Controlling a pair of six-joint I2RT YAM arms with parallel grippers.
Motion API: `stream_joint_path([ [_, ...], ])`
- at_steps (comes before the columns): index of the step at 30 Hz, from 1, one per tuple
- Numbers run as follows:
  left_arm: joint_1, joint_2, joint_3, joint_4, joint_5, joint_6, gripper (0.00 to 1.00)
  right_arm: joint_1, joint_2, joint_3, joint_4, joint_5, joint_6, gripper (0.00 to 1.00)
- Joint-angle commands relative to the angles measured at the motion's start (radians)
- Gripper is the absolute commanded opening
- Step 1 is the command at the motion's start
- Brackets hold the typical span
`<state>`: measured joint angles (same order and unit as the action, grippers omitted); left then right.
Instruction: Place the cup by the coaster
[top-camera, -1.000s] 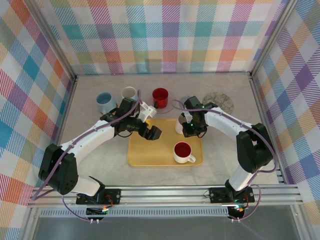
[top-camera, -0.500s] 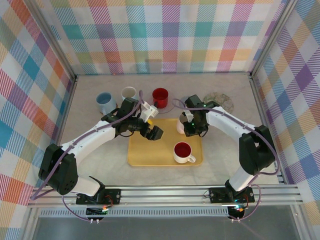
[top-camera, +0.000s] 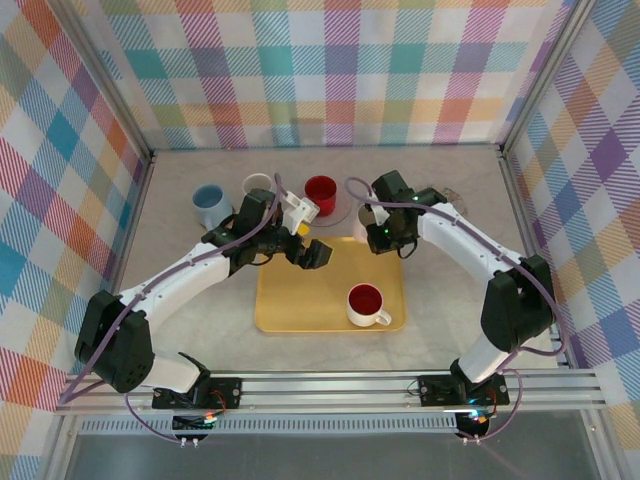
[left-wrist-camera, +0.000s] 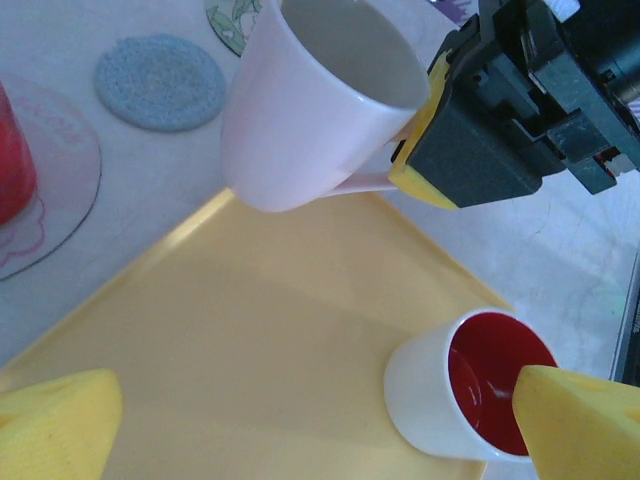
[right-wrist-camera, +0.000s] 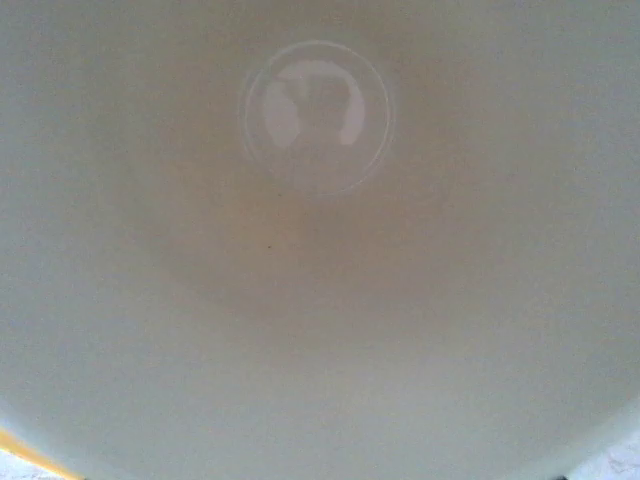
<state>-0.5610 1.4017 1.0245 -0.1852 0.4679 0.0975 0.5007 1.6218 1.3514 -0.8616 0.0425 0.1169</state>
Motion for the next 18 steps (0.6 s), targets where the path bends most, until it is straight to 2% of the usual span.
stream_joint_path([
  [1, -0.005, 0.011, 0.046, 0.059, -0.002, -0.008, 1.00, -0.016, -0.012, 0.073, -0.004, 0.028, -0.034, 0.00],
  [18, -0.005, 0.154, 0.111, 0.129, -0.015, 0.034, 1.00, -0.054, 0.200, 0.282, -0.012, 0.141, -0.004, 0.00],
])
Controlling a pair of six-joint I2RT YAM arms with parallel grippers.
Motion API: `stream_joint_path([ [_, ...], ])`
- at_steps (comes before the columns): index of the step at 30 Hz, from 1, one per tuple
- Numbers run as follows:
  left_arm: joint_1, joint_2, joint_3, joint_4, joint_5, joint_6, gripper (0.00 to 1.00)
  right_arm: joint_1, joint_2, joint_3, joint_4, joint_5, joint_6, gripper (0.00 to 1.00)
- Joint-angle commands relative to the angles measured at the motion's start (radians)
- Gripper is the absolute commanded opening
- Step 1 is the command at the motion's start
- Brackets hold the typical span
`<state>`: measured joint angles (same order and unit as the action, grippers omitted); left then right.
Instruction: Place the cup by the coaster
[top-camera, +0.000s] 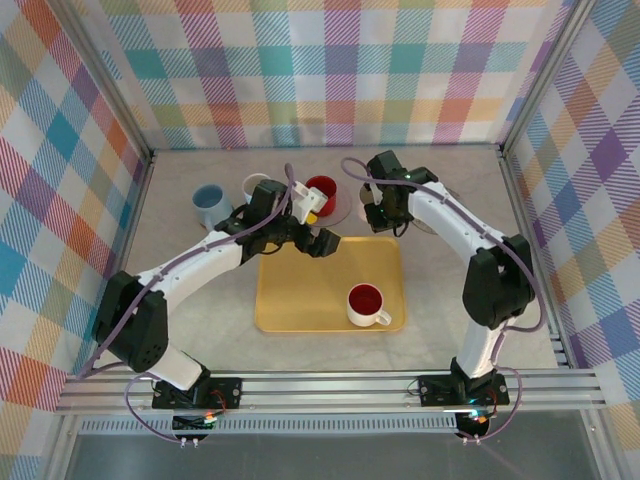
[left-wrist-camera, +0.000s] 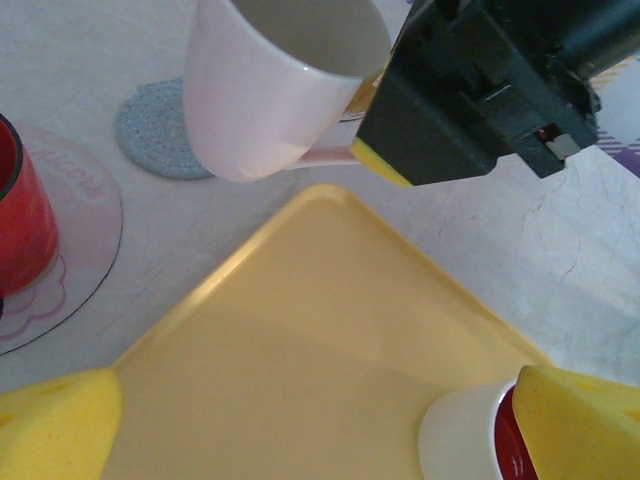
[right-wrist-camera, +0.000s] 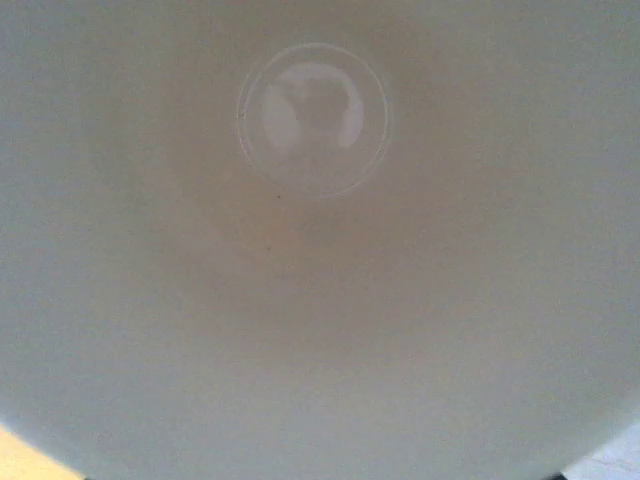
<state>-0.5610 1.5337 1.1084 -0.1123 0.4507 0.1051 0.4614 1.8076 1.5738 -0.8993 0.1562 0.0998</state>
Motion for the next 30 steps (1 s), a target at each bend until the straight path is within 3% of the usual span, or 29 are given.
stream_joint_path([
  [1, -0.005, 0.032, 0.028, 0.064, 0.002, 0.027, 1.00, -0.017, 0.027, 0.069, 0.029, 0.032, 0.006, 0.00],
  [19, -0.005, 0.140, 0.042, 0.126, 0.019, 0.021, 1.00, -0.094, 0.154, 0.128, 0.123, 0.042, -0.090, 0.00],
  [30, -0.005, 0.173, 0.060, 0.102, 0.007, 0.025, 1.00, -0.116, 0.257, 0.242, 0.075, 0.028, -0.106, 0.00],
])
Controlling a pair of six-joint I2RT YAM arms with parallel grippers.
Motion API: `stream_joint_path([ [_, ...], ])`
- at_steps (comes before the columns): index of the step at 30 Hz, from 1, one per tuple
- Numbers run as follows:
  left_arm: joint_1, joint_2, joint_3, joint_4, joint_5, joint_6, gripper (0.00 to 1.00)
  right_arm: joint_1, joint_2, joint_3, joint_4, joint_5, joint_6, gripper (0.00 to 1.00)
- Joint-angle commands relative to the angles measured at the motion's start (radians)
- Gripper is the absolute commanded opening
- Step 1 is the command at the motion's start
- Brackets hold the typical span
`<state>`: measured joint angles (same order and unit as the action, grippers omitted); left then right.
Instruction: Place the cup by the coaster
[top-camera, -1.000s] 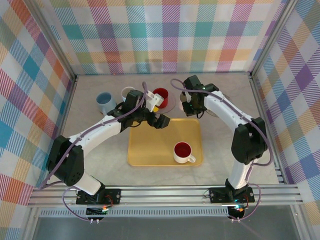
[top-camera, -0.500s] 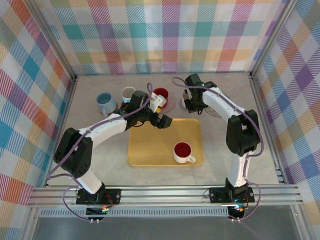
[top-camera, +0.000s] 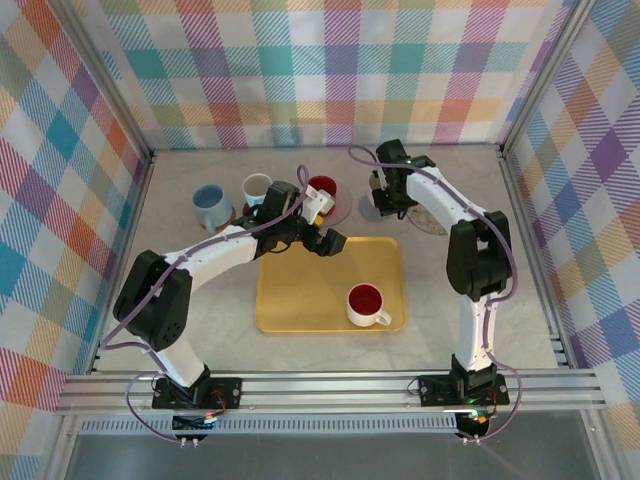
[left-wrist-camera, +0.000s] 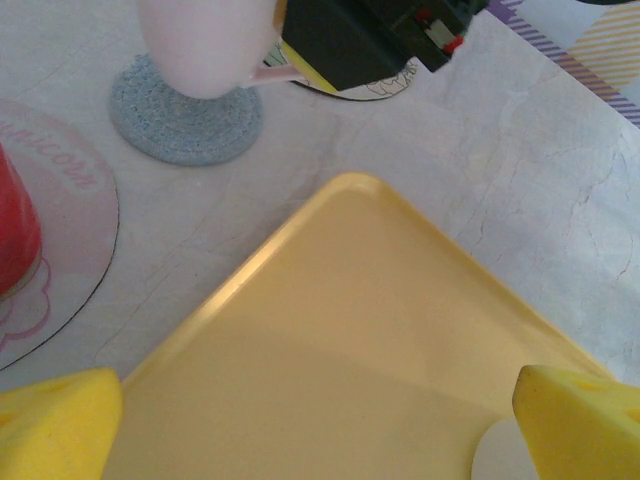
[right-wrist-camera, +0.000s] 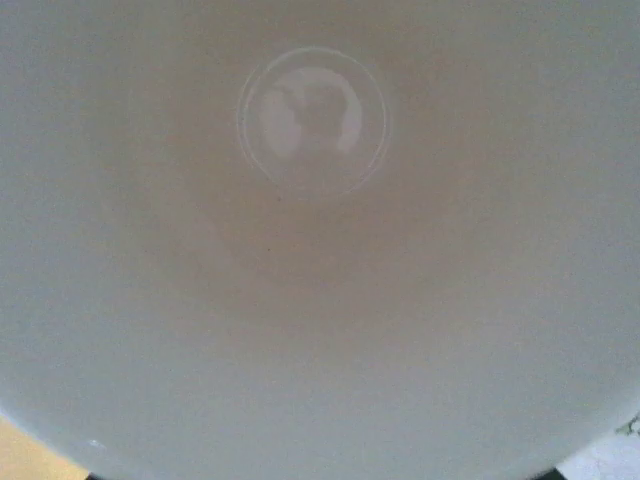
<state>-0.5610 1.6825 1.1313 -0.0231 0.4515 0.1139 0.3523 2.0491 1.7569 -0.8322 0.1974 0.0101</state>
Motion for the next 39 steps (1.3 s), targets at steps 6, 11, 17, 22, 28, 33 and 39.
stream_joint_path([
  [6, -0.005, 0.041, 0.062, -0.001, 0.004, 0.020, 1.00, -0.008, 0.047, 0.080, 0.006, -0.003, -0.024, 0.00],
  [11, -0.005, 0.050, 0.074, -0.011, 0.006, 0.024, 1.00, -0.008, 0.070, 0.093, -0.001, -0.005, -0.026, 0.01],
  [17, -0.005, 0.055, 0.084, -0.036, 0.000, 0.034, 1.00, -0.007, 0.080, 0.086, 0.002, -0.013, -0.034, 0.08],
  [22, -0.005, 0.058, 0.085, -0.041, 0.002, 0.038, 1.00, -0.008, 0.097, 0.084, -0.003, 0.003, -0.049, 0.10],
  [28, -0.005, 0.069, 0.097, -0.054, 0.012, 0.041, 1.00, -0.009, 0.097, 0.084, -0.007, -0.005, -0.049, 0.17],
  [33, -0.005, 0.065, 0.106, -0.077, 0.006, 0.059, 1.00, -0.008, 0.096, 0.089, -0.013, -0.018, -0.040, 0.25],
  [39, -0.005, 0.066, 0.102, -0.077, 0.000, 0.067, 1.00, -0.008, 0.090, 0.092, -0.014, -0.010, -0.043, 0.28],
])
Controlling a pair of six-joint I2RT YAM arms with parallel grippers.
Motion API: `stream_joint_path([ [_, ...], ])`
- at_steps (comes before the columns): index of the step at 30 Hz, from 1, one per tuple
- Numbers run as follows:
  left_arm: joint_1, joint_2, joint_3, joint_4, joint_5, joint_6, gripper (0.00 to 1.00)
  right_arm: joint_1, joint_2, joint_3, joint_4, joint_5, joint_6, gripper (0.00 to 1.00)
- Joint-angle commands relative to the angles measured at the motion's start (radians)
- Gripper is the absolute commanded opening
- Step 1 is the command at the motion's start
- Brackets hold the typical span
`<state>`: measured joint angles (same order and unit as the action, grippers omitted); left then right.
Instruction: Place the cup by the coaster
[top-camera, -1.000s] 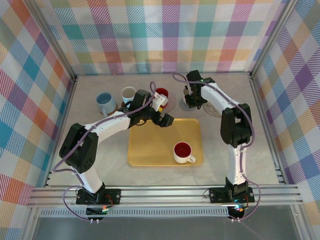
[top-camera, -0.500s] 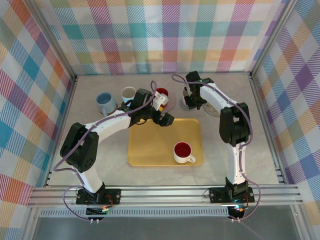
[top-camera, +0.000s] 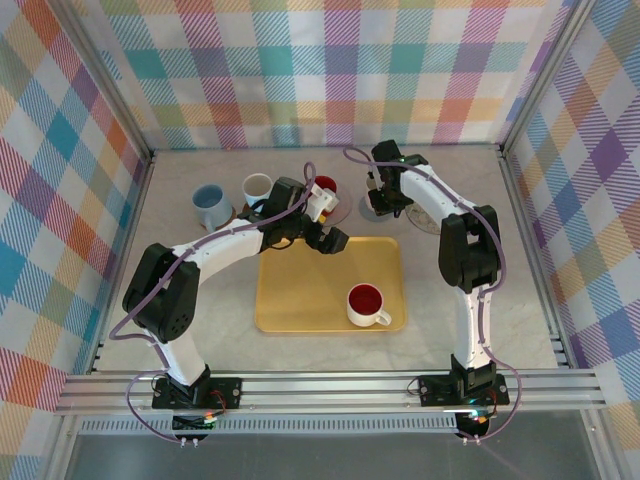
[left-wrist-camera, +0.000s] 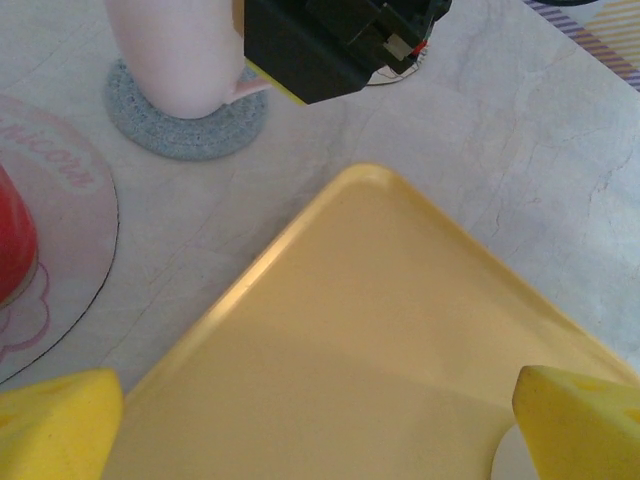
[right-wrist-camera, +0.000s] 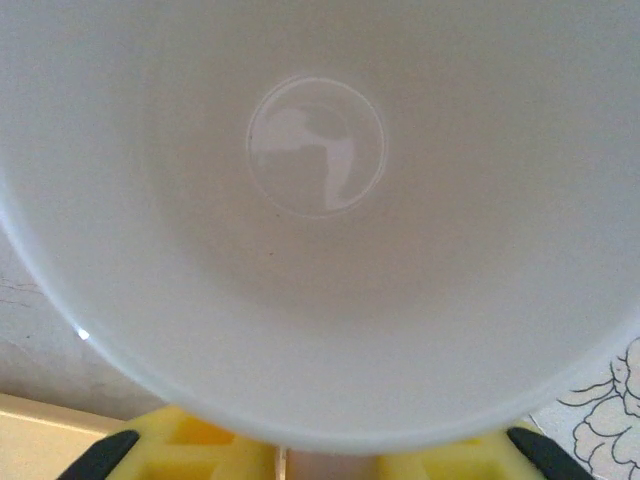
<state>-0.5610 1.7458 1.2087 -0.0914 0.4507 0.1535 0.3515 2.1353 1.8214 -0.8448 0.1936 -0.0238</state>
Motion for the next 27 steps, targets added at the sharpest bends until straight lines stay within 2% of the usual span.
stream_joint_path([
  [1, -0.005, 0.005, 0.025, -0.008, 0.002, 0.027, 1.00, -0.008, 0.005, 0.030, -0.003, -0.009, -0.009, 0.28],
  [12, -0.005, -0.001, 0.019, 0.002, 0.010, 0.012, 1.00, -0.007, -0.024, 0.008, -0.017, -0.011, 0.007, 0.33],
  [21, -0.005, -0.002, 0.021, 0.008, 0.005, 0.006, 1.00, -0.007, -0.066, -0.024, -0.008, -0.017, 0.017, 0.43],
  [27, -0.005, -0.008, 0.029, -0.013, -0.006, 0.022, 1.00, -0.007, -0.119, -0.059, 0.010, -0.020, 0.024, 0.56],
])
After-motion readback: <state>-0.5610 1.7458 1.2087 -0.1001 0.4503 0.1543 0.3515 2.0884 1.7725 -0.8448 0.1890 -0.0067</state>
